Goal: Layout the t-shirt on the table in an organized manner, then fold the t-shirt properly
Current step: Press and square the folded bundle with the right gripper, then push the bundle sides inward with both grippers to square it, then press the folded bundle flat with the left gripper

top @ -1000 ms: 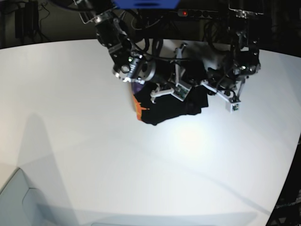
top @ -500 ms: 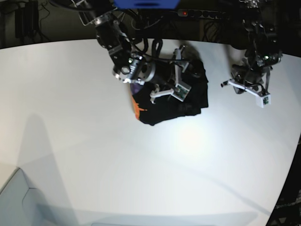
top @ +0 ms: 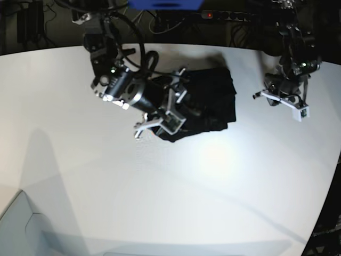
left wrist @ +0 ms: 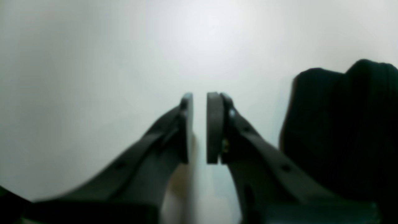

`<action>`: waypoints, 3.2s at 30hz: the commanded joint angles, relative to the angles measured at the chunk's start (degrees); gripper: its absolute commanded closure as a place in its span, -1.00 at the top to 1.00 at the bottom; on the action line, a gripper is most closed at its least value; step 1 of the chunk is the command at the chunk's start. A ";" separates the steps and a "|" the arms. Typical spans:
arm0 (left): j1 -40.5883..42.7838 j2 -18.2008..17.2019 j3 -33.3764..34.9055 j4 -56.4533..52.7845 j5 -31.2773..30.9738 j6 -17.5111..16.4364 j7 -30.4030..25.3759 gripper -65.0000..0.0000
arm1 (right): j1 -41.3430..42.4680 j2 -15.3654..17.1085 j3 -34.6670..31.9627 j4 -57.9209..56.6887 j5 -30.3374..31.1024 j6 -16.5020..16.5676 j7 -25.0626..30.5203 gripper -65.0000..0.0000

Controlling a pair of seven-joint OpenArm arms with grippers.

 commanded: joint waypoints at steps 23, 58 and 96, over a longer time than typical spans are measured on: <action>-0.63 -0.51 -0.22 0.98 -0.32 0.03 -1.12 -0.75 | 1.29 -0.25 4.73 -15.96 1.21 0.19 5.05 -1.00; 3.15 -2.00 0.22 7.05 -28.18 0.03 -0.85 0.64 | -2.92 0.01 9.30 4.34 1.12 0.19 4.79 -0.04; -15.49 -2.79 29.23 -18.18 -12.36 0.03 -0.85 -0.99 | -3.54 1.42 28.47 8.65 1.12 0.19 2.86 -0.03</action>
